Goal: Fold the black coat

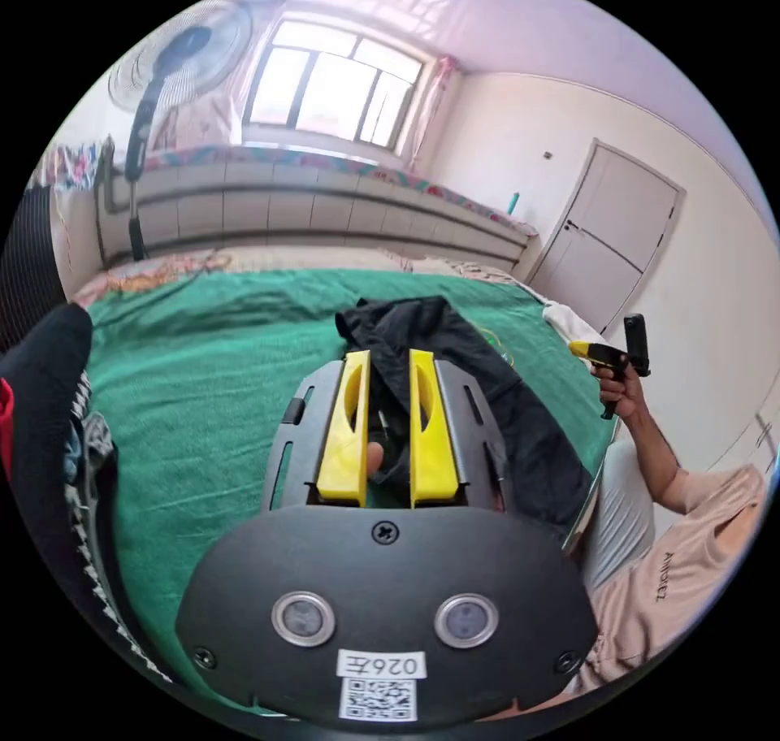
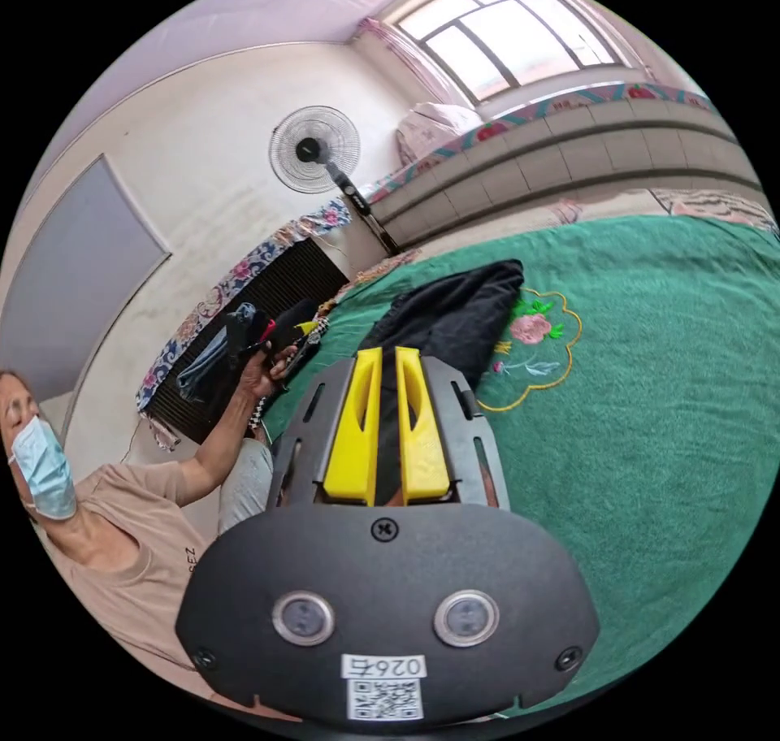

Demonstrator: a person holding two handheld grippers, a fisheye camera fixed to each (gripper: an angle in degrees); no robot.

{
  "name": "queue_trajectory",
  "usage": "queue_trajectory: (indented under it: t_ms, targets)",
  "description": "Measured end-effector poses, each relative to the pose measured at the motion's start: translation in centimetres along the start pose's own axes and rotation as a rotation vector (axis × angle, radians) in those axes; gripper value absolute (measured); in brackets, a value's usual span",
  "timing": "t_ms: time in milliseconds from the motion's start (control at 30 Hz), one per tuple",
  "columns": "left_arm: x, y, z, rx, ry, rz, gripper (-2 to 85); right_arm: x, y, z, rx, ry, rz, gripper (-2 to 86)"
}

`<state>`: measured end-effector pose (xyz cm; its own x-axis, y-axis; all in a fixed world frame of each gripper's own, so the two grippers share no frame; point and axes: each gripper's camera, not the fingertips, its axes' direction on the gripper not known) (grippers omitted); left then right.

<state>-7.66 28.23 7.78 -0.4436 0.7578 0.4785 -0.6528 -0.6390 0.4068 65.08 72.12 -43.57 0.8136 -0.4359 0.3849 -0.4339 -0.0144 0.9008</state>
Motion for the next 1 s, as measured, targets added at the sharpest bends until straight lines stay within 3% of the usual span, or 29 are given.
queue_trajectory:
  t_ms: [167, 300, 467, 633, 700, 1000]
  targets:
    - [-4.4, -1.5, 6.4, -0.129, -0.033, -0.054, 15.8, 15.2, 0.5, 4.4, -0.04, -0.059, 0.105, 6.7]
    - [-8.3, -1.7, 11.7, -0.214, 0.109, -0.137, 20.2, 28.4, 2.7, 10.4, -0.106, -0.081, 0.217, 8.8]
    - [-12.2, -1.6, 12.7, -0.153, 0.202, -0.233, 20.8, 43.4, 7.3, 18.1, -0.142, -0.119, 0.388, 10.6]
    - [-15.9, -1.1, 14.3, -0.101, 0.401, -0.347, 20.0, 56.6, 14.1, 25.1, -0.069, -0.333, 0.547, 9.7]
    - [-16.8, -0.9, 16.3, -0.12, 0.503, -0.388, 18.5, 59.1, 15.6, 26.6, -0.06, -0.341, 0.557, 9.3]
    - [-15.2, -2.8, 17.0, -0.179, 0.341, -0.239, 17.6, 65.0, 16.9, 40.7, -0.116, -0.251, 0.529, 9.5]
